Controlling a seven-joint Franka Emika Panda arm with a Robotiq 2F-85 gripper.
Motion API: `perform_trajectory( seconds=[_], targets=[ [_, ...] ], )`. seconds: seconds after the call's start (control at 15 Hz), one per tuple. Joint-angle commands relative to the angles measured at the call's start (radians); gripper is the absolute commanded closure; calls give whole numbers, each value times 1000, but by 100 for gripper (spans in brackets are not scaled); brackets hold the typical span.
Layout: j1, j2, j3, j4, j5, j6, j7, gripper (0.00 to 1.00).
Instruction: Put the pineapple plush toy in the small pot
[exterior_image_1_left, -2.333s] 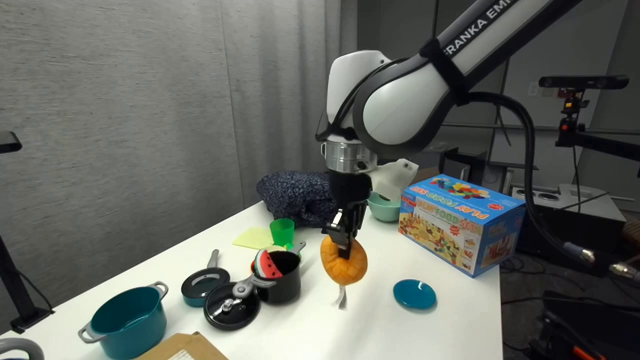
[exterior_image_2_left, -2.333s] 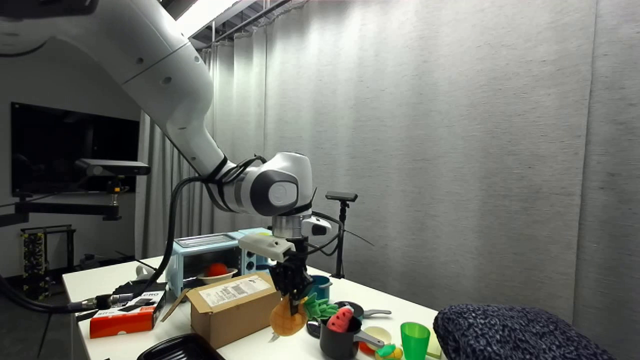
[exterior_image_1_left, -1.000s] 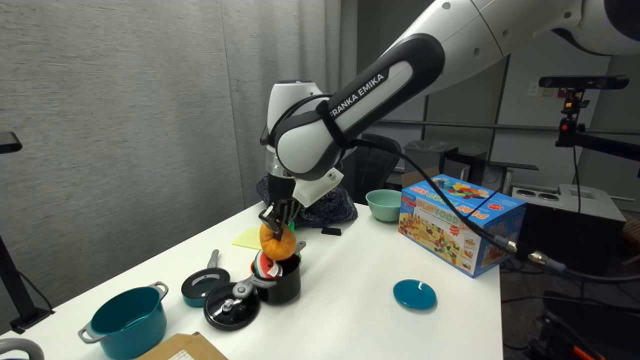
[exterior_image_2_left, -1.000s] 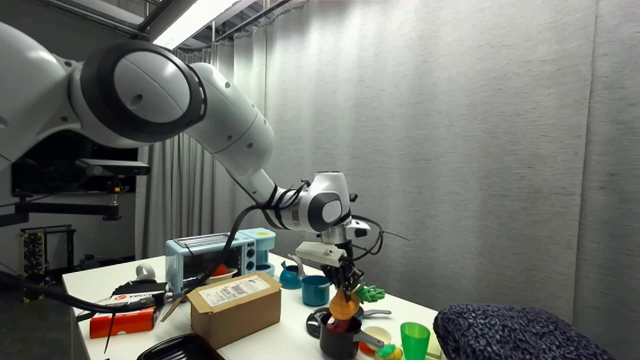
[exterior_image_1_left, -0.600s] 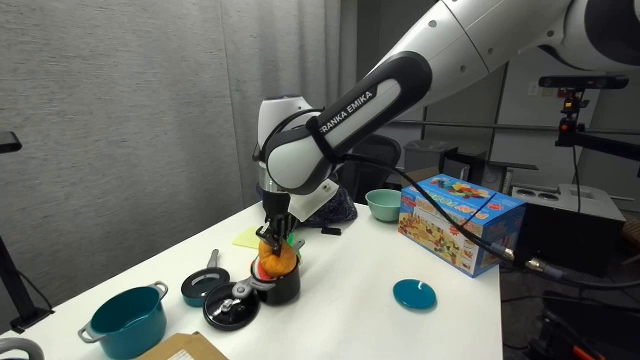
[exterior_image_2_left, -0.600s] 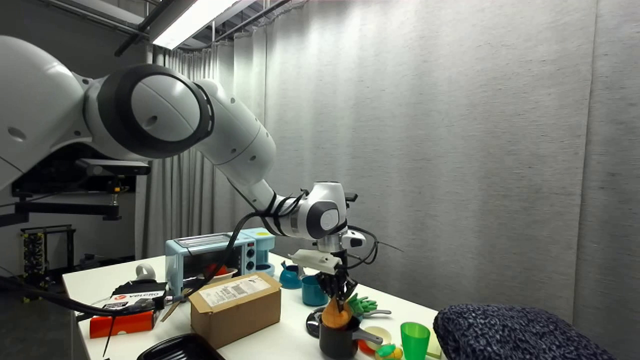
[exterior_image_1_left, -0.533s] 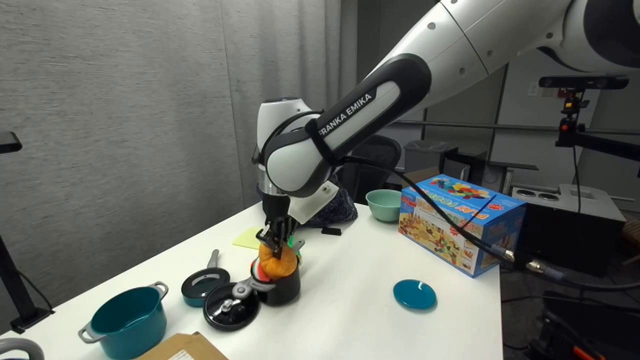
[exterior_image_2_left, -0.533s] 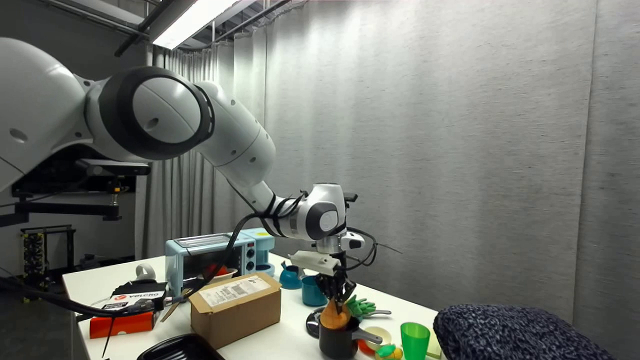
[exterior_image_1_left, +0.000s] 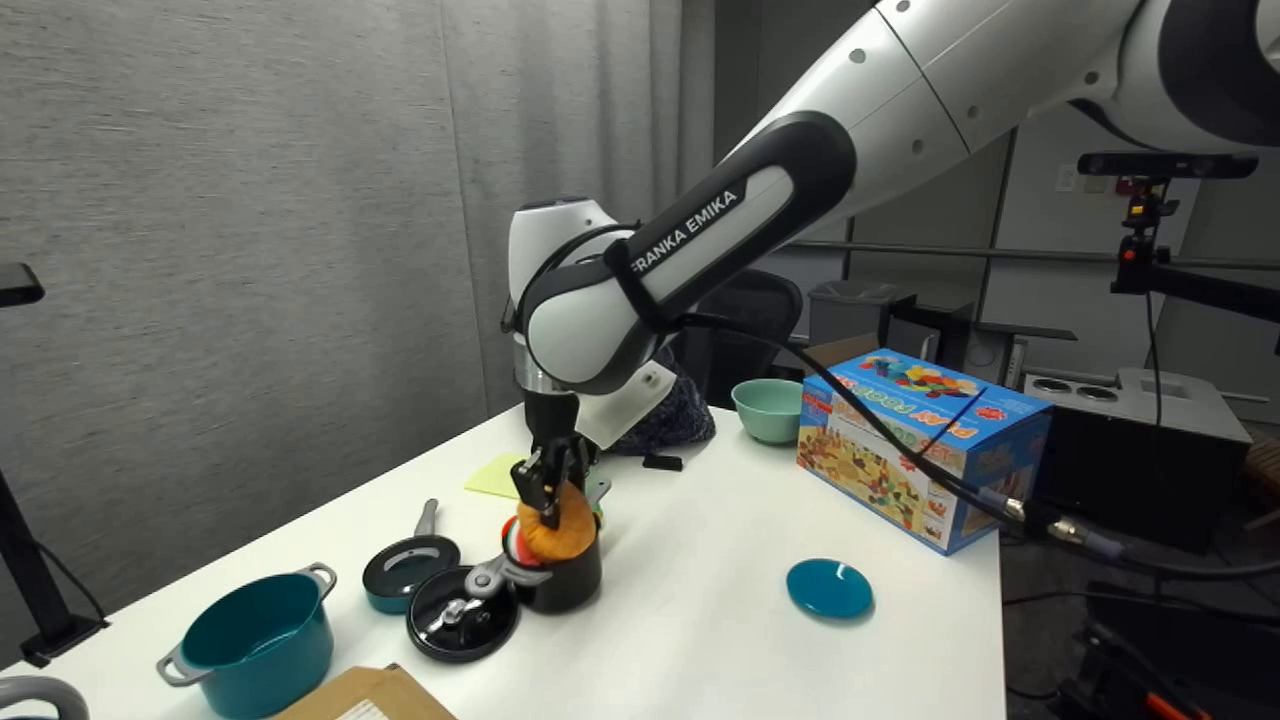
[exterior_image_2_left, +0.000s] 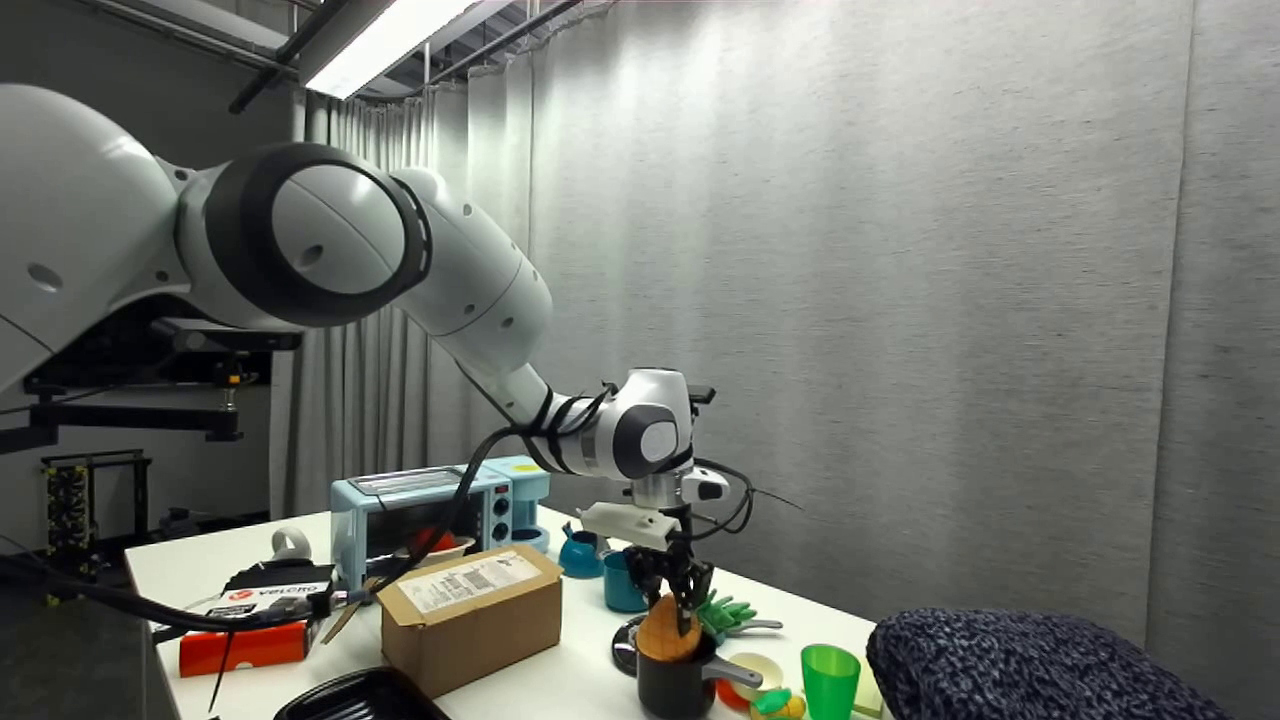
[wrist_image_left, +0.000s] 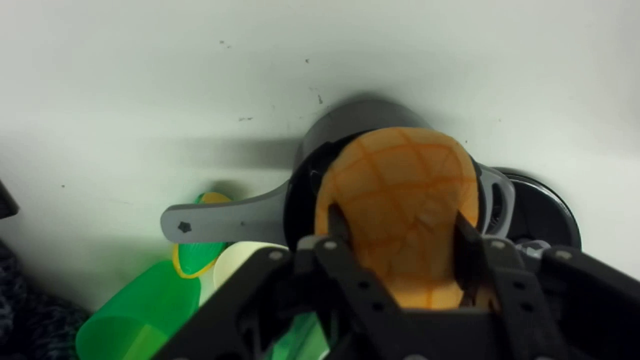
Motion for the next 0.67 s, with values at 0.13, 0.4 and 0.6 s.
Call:
perform_trajectory(
  seconds=[0.13, 0.4, 0.6],
  targets=[
    [-12, -23, 1, 19, 5, -33, 5, 5],
    [-29, -66, 33, 28, 36, -71, -38, 0],
    [-29, -112, 62, 35, 50, -162, -87, 0]
  ],
)
